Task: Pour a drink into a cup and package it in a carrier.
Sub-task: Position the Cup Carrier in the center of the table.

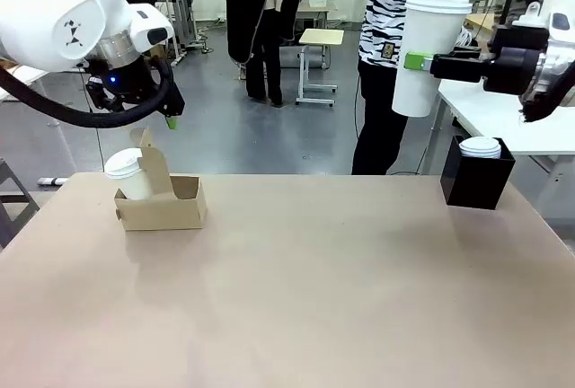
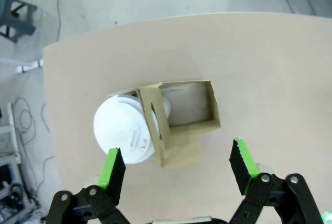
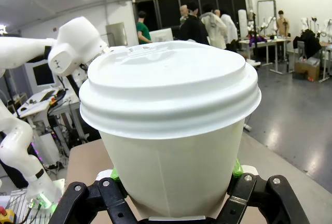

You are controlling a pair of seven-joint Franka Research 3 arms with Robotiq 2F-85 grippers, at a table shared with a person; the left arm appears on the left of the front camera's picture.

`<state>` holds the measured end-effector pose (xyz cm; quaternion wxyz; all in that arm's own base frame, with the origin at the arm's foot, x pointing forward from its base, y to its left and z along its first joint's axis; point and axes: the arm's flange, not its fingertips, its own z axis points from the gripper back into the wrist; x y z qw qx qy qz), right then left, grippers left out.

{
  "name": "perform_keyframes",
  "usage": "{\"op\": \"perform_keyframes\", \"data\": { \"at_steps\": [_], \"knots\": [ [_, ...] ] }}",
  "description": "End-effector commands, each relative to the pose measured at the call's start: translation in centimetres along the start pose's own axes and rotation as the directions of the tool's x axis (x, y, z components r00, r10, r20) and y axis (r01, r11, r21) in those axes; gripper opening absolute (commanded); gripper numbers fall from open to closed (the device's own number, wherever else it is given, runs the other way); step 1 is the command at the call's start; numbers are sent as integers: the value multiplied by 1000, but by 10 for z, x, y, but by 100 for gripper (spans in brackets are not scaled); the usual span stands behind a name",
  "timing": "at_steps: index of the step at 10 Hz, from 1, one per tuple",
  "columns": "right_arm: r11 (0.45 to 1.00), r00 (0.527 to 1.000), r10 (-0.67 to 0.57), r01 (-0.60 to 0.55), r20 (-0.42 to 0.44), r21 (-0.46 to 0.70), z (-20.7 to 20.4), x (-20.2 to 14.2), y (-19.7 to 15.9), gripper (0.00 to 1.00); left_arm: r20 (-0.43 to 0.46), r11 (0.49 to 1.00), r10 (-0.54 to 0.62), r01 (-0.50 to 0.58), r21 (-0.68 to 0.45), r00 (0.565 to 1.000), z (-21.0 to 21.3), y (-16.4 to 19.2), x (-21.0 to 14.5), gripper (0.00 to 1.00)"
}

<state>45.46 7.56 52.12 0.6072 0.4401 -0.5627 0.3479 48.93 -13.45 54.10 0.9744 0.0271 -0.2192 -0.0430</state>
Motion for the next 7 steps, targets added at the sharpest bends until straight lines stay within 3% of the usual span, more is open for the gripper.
{"op": "perform_keyframes", "data": {
  "at_steps": [1,6,7],
  "knots": [
    [1000,1000,17,-17,2,-8,-3,4,-2,81,-23,997,76,-76,22,997,-7,13,11,100],
    [1000,1000,17,-17,2,-8,-3,4,-2,81,-38,992,127,-128,-1,991,-36,29,7,100],
    [1000,1000,17,-17,2,-8,-3,4,-2,81,-49,991,131,-131,3,990,-38,30,7,40]
  ]
}}
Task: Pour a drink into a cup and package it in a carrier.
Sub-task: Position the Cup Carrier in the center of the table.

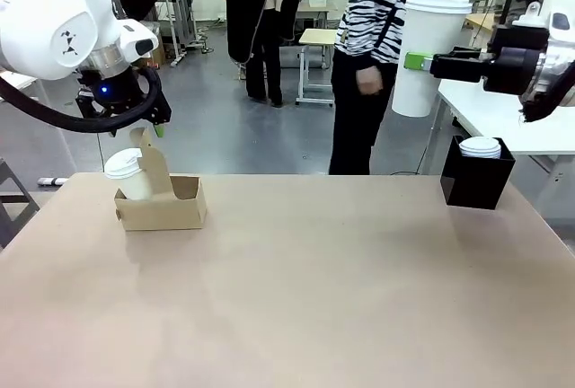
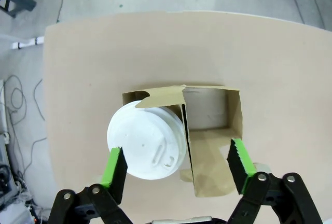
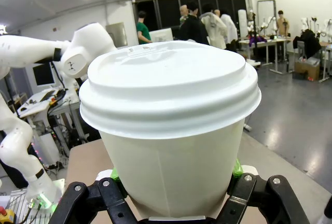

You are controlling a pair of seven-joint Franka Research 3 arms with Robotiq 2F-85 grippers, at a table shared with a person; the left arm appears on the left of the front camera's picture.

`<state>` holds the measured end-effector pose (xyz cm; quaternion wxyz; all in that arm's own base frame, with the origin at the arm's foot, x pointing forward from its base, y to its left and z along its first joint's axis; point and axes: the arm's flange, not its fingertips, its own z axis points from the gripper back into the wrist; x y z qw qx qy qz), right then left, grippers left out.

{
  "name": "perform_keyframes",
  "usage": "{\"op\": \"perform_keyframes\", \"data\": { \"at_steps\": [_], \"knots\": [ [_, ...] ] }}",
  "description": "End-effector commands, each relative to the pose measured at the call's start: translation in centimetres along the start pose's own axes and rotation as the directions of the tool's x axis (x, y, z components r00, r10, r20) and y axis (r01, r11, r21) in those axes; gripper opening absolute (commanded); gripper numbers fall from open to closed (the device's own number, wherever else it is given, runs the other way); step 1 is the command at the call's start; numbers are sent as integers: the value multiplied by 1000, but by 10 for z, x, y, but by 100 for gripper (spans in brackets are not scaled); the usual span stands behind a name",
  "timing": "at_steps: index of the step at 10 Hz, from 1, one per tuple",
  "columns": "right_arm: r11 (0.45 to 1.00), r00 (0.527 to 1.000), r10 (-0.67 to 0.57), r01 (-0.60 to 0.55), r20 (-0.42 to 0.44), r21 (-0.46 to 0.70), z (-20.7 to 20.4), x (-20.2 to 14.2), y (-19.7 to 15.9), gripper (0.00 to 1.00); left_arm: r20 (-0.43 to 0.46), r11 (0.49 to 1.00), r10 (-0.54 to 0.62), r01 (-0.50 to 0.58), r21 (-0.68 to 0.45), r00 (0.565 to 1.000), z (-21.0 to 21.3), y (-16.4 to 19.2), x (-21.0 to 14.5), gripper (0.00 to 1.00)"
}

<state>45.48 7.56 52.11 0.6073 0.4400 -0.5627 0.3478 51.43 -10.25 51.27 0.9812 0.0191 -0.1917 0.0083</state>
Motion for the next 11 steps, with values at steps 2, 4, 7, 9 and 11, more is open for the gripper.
{"op": "perform_keyframes", "data": {
  "at_steps": [2,4,7,9,11],
  "knots": [
    [1000,1000,17,-17,3,-8,-3,4,-2,81,-9,999,35,-35,4,999,-9,-3,1,0],
    [1000,1000,17,-17,3,-8,-3,4,-2,81,-24,999,33,-33,0,999,-15,-6,1,0],
    [1000,1000,17,-17,3,-8,-3,4,-2,81,-27,1000,28,-27,12,999,-18,-11,2,0],
    [1000,1000,17,-17,3,-8,-3,4,-2,81,-20,999,44,-44,5,999,-20,-8,4,0],
    [1000,1000,17,-17,3,-8,-3,4,-2,81,-35,1000,9,-9,-2,999,-20,-8,-2,0]
  ]
}}
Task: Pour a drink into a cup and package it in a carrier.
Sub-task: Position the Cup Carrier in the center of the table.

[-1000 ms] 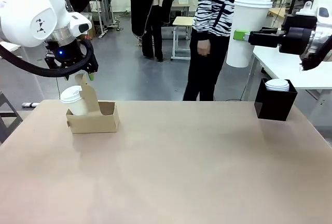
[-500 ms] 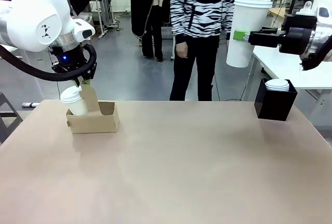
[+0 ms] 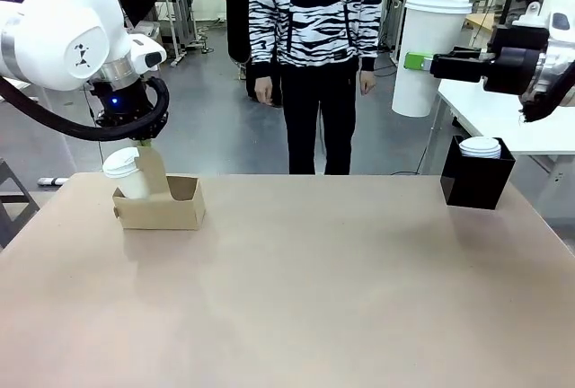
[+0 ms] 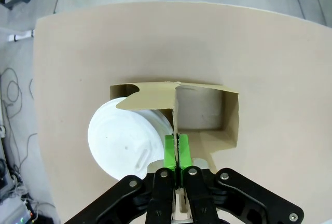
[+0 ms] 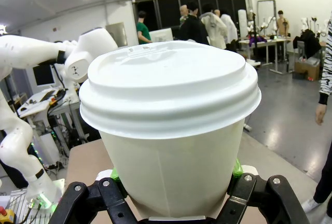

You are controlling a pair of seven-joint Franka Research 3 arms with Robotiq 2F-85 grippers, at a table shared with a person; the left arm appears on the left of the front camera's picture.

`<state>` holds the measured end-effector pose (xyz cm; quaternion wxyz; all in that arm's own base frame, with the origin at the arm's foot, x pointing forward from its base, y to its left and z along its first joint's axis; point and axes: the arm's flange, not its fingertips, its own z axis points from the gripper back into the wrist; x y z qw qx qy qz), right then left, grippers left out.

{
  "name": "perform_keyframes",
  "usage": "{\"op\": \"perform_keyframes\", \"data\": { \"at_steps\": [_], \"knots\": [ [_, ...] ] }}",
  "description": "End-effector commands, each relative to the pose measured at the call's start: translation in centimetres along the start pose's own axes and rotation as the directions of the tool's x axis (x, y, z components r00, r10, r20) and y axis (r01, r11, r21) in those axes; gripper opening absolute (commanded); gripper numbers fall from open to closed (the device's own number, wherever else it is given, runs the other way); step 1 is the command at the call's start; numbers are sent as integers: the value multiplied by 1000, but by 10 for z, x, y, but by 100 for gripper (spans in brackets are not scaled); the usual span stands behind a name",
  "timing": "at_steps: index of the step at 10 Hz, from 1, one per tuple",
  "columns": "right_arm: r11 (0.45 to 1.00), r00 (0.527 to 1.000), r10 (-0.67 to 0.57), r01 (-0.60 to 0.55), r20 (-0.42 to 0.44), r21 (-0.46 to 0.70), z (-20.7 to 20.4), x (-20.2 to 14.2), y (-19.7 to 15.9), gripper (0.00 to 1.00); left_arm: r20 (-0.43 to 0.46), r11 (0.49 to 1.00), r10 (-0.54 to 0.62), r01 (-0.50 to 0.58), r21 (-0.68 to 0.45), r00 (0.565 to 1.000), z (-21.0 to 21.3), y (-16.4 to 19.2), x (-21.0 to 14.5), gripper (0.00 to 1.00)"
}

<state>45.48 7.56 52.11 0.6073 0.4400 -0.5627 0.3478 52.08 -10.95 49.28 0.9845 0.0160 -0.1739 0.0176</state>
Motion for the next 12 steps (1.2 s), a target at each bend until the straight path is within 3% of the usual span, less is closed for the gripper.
{"op": "perform_keyframes", "data": {
  "at_steps": [1,5,8,12],
  "knots": [
    [1000,1000,17,-17,3,-8,-3,4,-2,81,1,1000,-10,10,0,1000,1,0,0,0],
    [1000,1000,17,-17,3,-8,-3,4,-2,81,1,1000,20,-20,-16,1000,13,-14,3,2],
    [1000,1000,17,-17,3,-8,-3,4,-2,81,-13,998,55,-55,24,998,64,-74,9,2],
    [1000,1000,17,-17,3,-8,-3,4,-2,81,19,992,106,-107,67,994,97,-179,-23,2]
  ]
}}
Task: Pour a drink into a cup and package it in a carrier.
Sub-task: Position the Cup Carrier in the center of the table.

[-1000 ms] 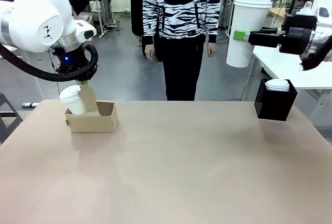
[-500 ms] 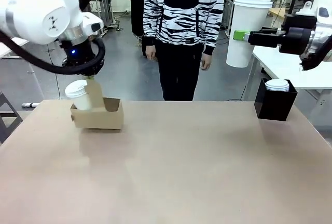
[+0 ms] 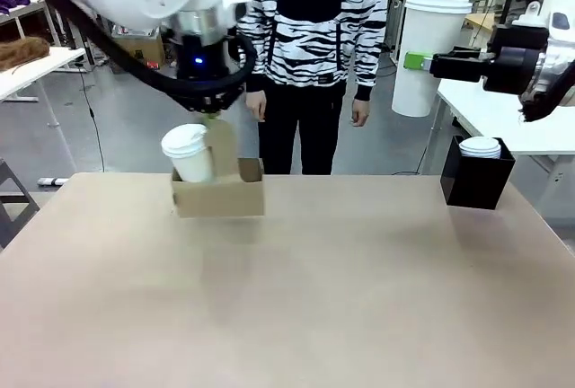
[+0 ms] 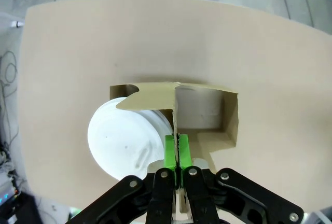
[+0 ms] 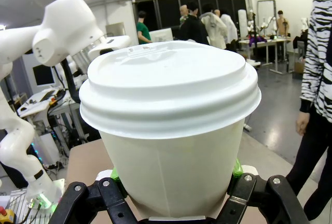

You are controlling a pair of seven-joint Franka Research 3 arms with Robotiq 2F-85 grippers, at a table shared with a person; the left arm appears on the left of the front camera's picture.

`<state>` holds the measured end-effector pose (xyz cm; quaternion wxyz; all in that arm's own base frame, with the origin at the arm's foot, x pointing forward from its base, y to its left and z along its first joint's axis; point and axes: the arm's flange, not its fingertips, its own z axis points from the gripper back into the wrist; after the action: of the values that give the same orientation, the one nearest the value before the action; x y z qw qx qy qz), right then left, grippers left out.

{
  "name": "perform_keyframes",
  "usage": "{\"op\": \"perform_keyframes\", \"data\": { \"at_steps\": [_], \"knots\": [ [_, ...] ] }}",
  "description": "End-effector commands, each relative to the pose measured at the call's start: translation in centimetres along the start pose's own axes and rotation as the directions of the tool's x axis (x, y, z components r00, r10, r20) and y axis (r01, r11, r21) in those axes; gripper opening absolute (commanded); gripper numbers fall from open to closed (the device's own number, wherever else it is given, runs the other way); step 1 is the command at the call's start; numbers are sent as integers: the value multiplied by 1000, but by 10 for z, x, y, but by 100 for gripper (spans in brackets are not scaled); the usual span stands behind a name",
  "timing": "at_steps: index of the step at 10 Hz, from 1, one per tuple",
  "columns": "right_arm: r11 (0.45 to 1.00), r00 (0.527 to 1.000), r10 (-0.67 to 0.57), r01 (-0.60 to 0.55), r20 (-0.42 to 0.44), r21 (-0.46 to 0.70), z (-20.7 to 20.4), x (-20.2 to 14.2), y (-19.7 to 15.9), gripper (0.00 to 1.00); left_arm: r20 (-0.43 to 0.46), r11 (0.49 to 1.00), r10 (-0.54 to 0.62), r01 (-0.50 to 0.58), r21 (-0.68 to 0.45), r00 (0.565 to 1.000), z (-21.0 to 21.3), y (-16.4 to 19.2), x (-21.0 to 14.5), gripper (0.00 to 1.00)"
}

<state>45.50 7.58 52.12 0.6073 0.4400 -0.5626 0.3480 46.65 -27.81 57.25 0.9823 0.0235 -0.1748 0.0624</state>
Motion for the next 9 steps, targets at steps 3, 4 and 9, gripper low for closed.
{"op": "perform_keyframes", "data": {
  "at_steps": [3,4,9],
  "knots": [
    [1000,1000,17,-17,3,-8,-2,4,-2,81,51,1000,11,-10,-3,999,3,-63,-34,2],
    [1000,1000,17,-17,3,-8,-2,4,-2,81,39,1000,2,-1,-26,999,0,-72,-45,2],
    [1000,1000,17,-17,3,-8,-2,4,-2,81,-62,995,-58,53,-90,996,-35,-113,-90,2]
  ]
}}
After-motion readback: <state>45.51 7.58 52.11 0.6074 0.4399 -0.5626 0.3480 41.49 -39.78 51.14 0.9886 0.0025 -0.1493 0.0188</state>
